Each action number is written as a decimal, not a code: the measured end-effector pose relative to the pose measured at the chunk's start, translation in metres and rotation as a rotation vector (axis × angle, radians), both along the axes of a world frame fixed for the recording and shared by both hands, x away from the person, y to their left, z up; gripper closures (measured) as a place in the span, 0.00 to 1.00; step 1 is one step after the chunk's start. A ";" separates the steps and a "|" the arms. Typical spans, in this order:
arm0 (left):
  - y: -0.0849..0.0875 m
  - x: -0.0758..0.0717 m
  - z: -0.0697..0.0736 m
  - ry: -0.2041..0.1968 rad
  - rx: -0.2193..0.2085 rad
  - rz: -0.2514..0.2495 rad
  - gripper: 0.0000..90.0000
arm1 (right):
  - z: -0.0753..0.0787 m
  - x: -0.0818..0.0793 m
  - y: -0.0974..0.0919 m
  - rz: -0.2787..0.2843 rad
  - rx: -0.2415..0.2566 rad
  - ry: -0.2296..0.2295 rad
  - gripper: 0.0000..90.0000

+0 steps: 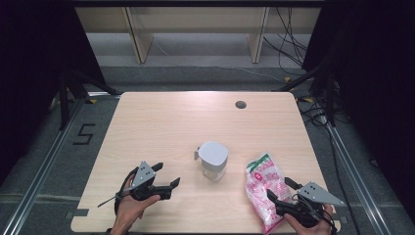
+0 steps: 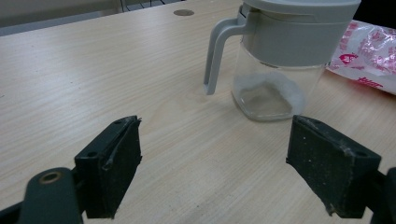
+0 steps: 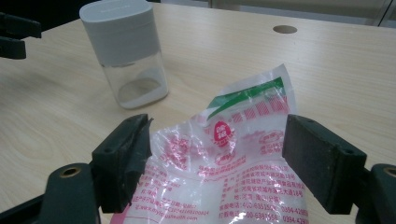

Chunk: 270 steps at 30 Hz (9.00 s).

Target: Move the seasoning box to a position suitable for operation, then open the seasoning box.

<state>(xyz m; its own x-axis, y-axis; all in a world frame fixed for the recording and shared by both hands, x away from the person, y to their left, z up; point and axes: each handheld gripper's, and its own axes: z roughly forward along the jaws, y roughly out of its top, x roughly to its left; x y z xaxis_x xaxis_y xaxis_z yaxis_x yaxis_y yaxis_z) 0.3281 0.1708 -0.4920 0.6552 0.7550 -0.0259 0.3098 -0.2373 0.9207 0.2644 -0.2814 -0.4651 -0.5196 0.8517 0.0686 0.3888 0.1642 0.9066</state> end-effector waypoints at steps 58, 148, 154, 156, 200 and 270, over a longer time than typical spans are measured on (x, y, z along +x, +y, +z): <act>-0.065 0.090 -0.007 -0.098 0.130 -0.166 0.83 | 0.002 0.001 -0.002 0.063 0.021 -0.043 0.27; -0.078 0.082 -0.008 -0.142 0.132 -0.078 0.77 | 0.000 0.001 0.000 0.060 0.025 -0.029 0.28; -0.075 0.081 -0.008 -0.114 0.129 -0.108 0.69 | 0.000 0.001 -0.001 0.064 0.037 -0.025 0.28; -0.073 0.078 -0.006 -0.099 0.139 -0.129 0.64 | 0.000 0.002 -0.001 0.067 0.040 -0.025 0.28; -0.059 0.049 0.054 -0.055 0.051 -0.155 0.75 | -0.002 0.004 -0.001 0.064 0.032 -0.030 0.27; -0.066 0.082 0.041 -0.044 -0.072 -0.127 0.96 | 0.029 0.103 0.106 0.270 -0.141 -0.035 1.00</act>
